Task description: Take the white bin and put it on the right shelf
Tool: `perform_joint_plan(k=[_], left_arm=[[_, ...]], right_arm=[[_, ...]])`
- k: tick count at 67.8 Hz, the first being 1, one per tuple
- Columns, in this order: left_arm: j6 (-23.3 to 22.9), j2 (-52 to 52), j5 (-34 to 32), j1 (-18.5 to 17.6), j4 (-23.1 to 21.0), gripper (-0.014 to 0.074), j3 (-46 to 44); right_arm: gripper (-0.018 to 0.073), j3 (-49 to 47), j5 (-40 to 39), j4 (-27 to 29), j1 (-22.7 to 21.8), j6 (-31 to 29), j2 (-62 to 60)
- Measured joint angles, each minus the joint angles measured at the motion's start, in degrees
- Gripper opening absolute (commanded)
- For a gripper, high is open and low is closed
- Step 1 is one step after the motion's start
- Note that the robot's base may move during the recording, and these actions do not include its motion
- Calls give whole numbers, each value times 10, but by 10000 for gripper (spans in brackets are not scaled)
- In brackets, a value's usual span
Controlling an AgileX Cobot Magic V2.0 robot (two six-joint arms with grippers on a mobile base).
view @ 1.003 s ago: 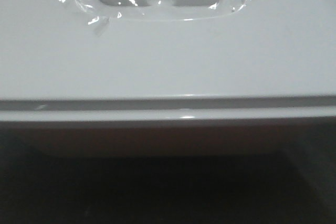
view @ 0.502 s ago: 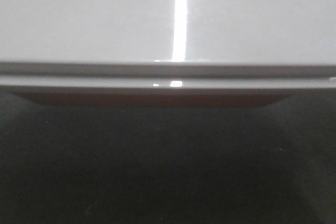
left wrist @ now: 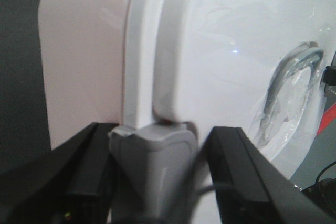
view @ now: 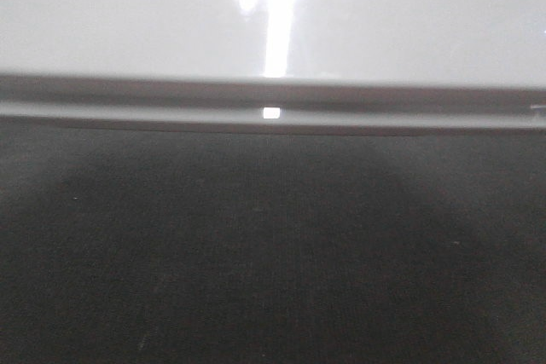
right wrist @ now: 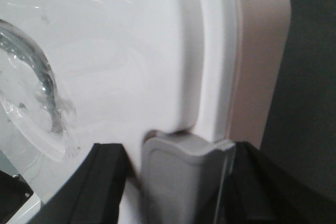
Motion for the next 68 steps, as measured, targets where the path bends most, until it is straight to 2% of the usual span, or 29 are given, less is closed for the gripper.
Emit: perform_joint_plan(k=[68], left_arm=[[-1, 0, 2, 0, 13, 239, 0]], right_arm=[[305, 0, -1, 18, 0, -4, -2]])
